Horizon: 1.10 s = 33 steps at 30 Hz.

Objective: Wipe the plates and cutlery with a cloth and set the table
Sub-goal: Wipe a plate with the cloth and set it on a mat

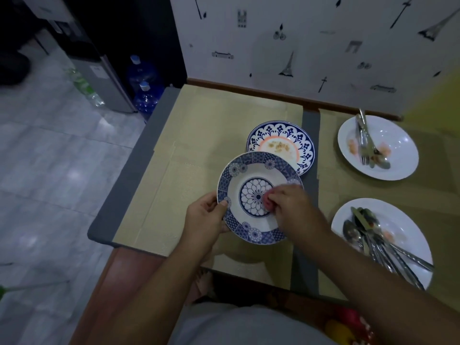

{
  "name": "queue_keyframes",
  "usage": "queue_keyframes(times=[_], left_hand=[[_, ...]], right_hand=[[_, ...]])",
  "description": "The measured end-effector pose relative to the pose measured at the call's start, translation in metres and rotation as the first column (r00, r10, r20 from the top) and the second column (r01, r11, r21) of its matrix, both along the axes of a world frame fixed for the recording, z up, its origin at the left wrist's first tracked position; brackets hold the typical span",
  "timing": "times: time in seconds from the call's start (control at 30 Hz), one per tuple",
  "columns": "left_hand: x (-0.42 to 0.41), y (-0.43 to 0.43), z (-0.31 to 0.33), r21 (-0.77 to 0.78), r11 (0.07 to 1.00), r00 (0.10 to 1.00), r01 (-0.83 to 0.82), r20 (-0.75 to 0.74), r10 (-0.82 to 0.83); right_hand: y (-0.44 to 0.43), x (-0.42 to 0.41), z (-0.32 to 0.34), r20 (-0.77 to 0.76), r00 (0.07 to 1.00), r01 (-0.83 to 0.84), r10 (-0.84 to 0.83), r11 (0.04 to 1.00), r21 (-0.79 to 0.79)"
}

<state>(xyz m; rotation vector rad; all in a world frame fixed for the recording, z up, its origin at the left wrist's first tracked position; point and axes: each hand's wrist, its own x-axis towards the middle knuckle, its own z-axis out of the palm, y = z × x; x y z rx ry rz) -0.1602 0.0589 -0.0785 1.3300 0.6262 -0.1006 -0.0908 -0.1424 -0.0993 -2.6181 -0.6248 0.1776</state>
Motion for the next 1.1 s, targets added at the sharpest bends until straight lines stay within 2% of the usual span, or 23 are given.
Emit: queue_keyframes(times=[0.1,0.2,0.3,0.37,0.5,0.6,0.7,0.77,0.83,0.9,1.0,1.1], left_hand=[[-0.003,-0.004,-0.004,0.003,0.999,0.998,0.049,-0.044,-0.049],[-0.011,-0.007,-0.009,-0.012,0.992,0.99,0.125,-0.06,-0.126],[-0.017,-0.002,-0.008,-0.033,0.993,0.992,0.115,-0.046,-0.116],[-0.015,0.005,-0.007,-0.026,0.997,0.996,0.077,-0.05,-0.078],[-0.009,0.017,-0.006,0.029,0.999,0.998,0.041,-0.055,-0.039],[-0.006,0.021,-0.004,0.062,0.998,0.998,0.025,-0.054,-0.021],[-0.004,0.025,-0.004,0.075,0.997,0.997,-0.027,-0.069,0.032],[-0.002,0.029,-0.004,0.076,0.993,0.992,-0.088,-0.079,0.094],[0.0,0.031,-0.003,0.071,0.989,0.987,-0.133,-0.085,0.139],[0.004,0.032,-0.001,0.067,0.988,0.985,-0.142,-0.091,0.147],[0.01,0.03,0.005,0.101,0.989,0.988,-0.112,-0.098,0.122],[0.017,0.029,0.011,0.14,0.988,0.994,-0.069,-0.079,0.081]], right_hand=[[0.01,-0.042,0.008,-0.1,0.99,-0.089,0.098,0.992,0.091],[0.037,-0.043,0.016,-0.068,0.982,-0.16,0.176,0.968,0.195],[0.043,-0.007,0.016,0.014,0.999,-0.036,0.035,0.986,0.161],[0.035,0.007,0.021,0.015,0.996,0.081,-0.083,0.991,0.108],[0.023,-0.002,0.024,-0.028,1.0,-0.003,0.005,0.996,0.093],[0.018,-0.01,0.032,-0.041,0.998,0.064,-0.056,0.975,0.215],[0.006,-0.008,0.055,-0.085,0.96,0.277,-0.266,0.872,0.403],[-0.004,-0.008,0.07,-0.08,0.946,0.313,-0.313,0.823,0.474],[-0.009,-0.007,0.079,0.022,0.973,0.194,-0.229,0.867,0.46],[-0.005,-0.005,0.08,0.098,0.995,-0.018,-0.019,0.931,0.364],[0.014,-0.003,0.073,0.05,0.954,-0.299,0.295,0.944,0.141],[0.02,-0.004,0.063,-0.113,0.89,-0.445,0.441,0.896,-0.009]])
